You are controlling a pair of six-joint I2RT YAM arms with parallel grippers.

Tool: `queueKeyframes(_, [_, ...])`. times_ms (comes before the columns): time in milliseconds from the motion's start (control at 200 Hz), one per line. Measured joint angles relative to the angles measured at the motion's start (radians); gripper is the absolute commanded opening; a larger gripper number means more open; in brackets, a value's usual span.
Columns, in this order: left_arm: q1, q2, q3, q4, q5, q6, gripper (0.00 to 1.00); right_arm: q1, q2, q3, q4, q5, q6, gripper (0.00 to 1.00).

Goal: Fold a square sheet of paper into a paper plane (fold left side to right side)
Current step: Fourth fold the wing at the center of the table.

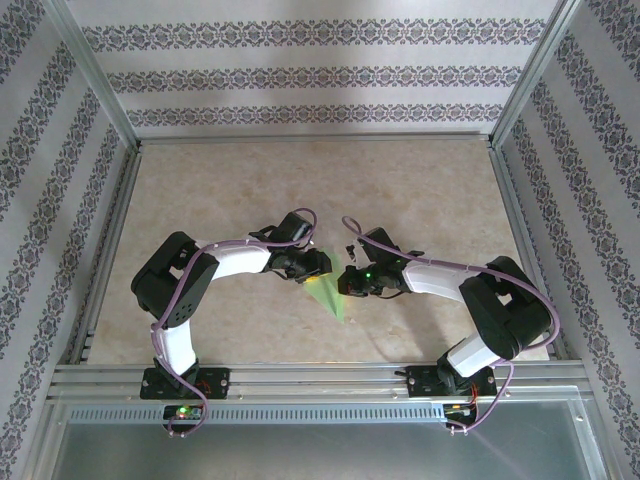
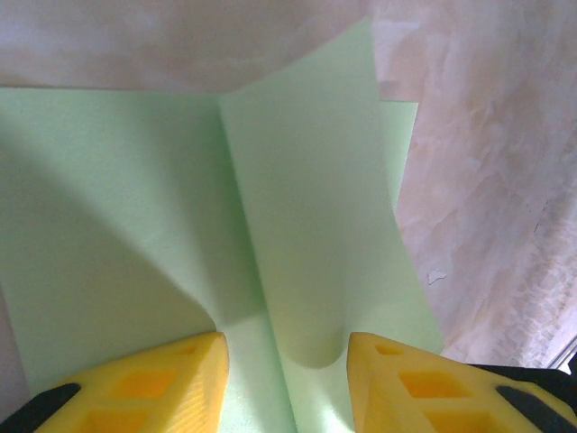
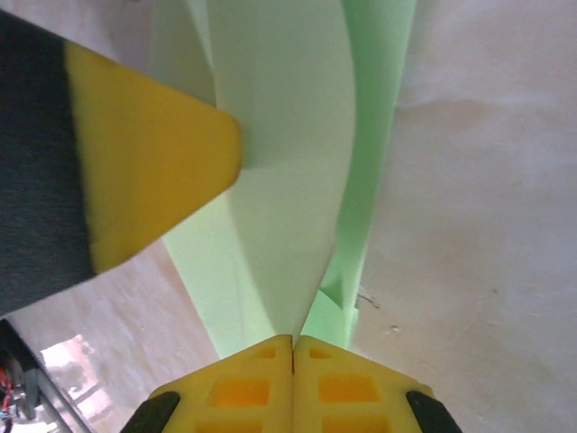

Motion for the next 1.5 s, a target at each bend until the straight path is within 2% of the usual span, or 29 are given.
queueKeyframes(1499, [0.0, 0.001, 0.005, -0.01, 0.0, 0.004, 0.41, 0.0, 0.07, 0.043, -0.022, 0.031, -0.033, 0.02])
